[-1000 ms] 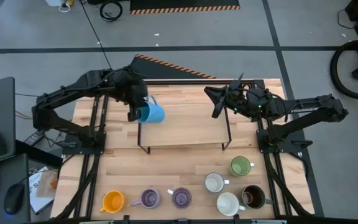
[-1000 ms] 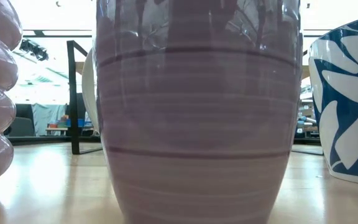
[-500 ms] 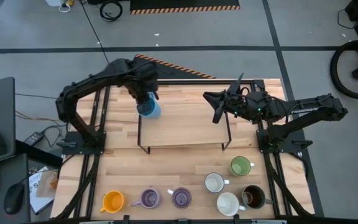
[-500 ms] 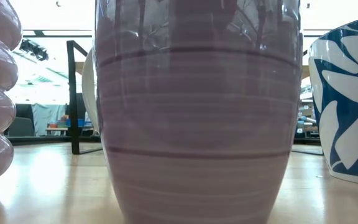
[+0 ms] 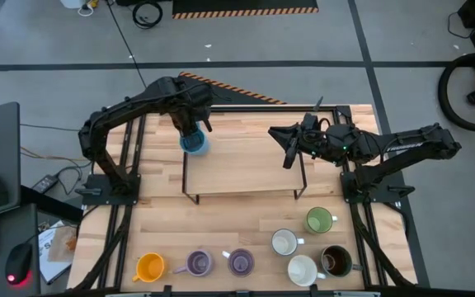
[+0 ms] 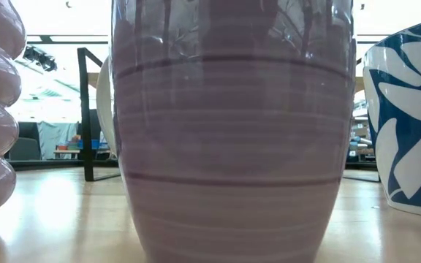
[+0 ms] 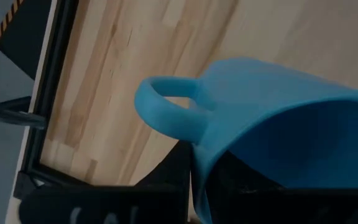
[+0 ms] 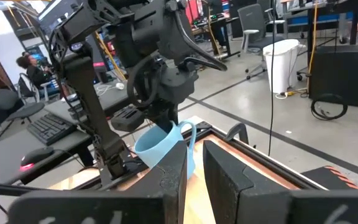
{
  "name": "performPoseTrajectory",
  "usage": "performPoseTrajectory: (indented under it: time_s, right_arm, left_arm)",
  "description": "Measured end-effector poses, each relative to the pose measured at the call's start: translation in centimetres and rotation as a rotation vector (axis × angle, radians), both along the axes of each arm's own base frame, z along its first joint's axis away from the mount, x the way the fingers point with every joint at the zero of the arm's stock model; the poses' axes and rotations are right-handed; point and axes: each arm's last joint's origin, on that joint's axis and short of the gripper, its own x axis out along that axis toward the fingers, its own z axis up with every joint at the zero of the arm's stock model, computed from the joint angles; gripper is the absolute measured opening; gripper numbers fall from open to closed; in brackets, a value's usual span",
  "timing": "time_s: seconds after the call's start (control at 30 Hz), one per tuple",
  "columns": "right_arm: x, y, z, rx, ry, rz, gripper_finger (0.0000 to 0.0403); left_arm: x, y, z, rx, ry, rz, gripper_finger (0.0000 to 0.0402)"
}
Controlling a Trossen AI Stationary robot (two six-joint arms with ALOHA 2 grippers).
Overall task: Place coffee mugs
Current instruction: Put the light blue mug on the shelf
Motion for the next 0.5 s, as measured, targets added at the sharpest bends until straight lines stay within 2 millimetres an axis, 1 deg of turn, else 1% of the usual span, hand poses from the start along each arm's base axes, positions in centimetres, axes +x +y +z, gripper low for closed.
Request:
performPoseTrajectory:
  time_s: [0.27,0.5]
  right_arm:
    - [0.01,0.01,-0.02,0.004,-0.001,0.005,0.0059]
    - [0.03,0.06,-0.01,0.008,-0.002,0.024,0.0059]
  left_arm:
    - [-0.27,0.21,-0.03,-0.047,-0.008,0.054,0.0034]
    - [-0.23,0.14,-0.04,-0.065,-0.016,0.059,0.0034]
